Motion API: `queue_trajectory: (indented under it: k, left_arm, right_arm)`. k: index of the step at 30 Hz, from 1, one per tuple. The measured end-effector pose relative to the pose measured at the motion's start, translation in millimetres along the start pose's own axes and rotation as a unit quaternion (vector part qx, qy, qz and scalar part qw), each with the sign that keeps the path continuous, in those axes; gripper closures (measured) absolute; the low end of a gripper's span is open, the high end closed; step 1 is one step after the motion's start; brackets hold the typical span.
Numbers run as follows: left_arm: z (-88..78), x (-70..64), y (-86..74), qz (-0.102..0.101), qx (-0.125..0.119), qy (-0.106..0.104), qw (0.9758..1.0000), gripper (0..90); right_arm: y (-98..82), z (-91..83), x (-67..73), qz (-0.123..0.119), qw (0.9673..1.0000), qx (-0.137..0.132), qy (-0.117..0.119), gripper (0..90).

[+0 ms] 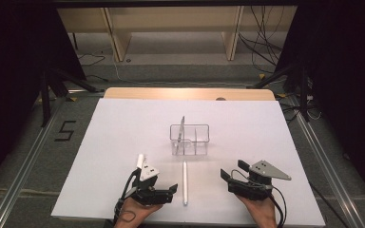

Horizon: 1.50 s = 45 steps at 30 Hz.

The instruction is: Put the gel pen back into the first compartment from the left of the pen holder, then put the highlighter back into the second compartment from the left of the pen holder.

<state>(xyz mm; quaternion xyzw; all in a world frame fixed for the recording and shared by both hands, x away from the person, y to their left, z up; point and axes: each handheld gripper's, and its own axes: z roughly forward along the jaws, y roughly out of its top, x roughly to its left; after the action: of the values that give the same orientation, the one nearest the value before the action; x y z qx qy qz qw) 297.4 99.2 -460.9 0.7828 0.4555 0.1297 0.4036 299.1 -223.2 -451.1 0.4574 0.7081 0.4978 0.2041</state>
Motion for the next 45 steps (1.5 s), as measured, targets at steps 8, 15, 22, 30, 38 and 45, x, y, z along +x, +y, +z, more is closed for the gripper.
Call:
queue_trajectory:
  k: [8,15,22,30,38,45]
  left_arm:
    - [7.7,-13.6,2.1,0.006,0.003,-0.009,0.9999,16.1]
    - [13.1,-19.9,3.1,0.007,0.012,-0.011,0.9999,15.8]
    - [20.8,-26.1,4.7,0.006,0.018,-0.009,0.9998,15.6]
    - [26.1,-29.8,7.3,0.007,0.019,-0.011,0.9997,15.6]
    - [32.2,-34.7,7.2,0.002,0.026,-0.013,0.9996,18.7]
    - [36.5,-41.0,4.7,0.009,0.034,-0.002,0.9994,25.3]
  right_arm:
    - [-3.9,-1.8,1.9,-0.005,1.0,0.003,-0.005,25.0]
    - [-5.8,-4.5,0.8,-0.004,1.0,0.001,-0.008,24.9]
    - [-8.0,-7.6,-0.1,-0.003,0.9999,0.0,-0.011,24.9]
    - [-8.5,-9.7,-0.9,-0.002,0.9999,-0.001,-0.011,24.8]
    - [-9.1,-9.8,-1.1,-0.004,0.9999,0.0,-0.01,24.8]
    - [-8.8,-11.0,-0.8,-0.003,1.0,-0.001,-0.009,24.8]
